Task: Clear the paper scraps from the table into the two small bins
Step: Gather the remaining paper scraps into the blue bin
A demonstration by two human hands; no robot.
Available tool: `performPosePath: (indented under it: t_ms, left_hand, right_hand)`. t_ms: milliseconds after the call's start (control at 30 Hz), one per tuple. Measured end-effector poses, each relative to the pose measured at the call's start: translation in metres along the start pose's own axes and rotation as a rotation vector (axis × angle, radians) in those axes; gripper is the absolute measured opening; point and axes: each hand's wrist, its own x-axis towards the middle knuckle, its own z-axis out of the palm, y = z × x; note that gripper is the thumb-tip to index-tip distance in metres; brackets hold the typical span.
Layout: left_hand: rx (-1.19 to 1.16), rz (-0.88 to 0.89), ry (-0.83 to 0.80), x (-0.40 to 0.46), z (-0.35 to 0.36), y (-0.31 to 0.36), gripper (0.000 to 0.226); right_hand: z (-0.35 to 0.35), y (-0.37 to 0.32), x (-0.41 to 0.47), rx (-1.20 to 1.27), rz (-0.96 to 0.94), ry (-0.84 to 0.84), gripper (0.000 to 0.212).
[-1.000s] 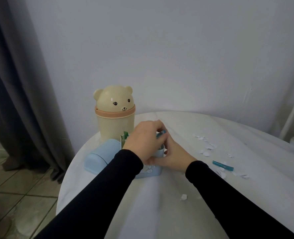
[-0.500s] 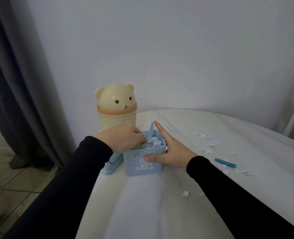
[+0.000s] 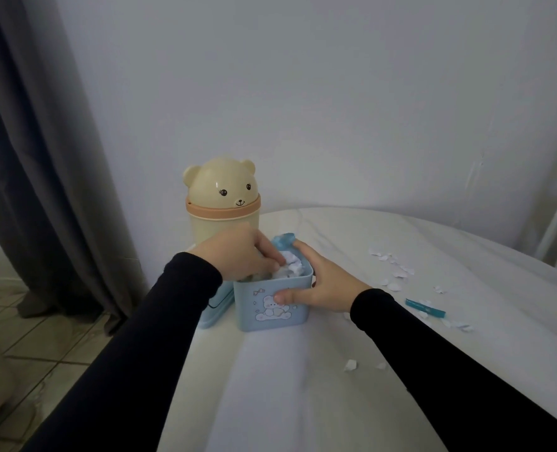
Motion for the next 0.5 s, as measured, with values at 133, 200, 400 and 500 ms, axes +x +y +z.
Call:
performPosePath:
  t_ms: [133,200,400,500]
  left_hand:
    - [-0.004,0.035,0.091,-0.01,-0.014,-0.002,0.012]
    - [0.069,0.026,0.064,-0.012,-0.015,-0.005,0.025]
    - [-0.076,-0.021,0.226,0.001,0.008,-0.011,0.014]
    - [-0.026,-0.017,0.197,0.002,0.016,-0.005,0.006]
  right_hand:
    - [0.0,0.001,0.004,0.003,-0.011,-0.011,0.074]
    - [0.001,0.001,0.005,0.002,-0.007,-0.01,0.072]
    - [0.004,0.001,0.007,0.016,0.002,0.0,0.072]
    - [0.002,-0.001,0.006,-0.025,0.026,-0.004,0.086]
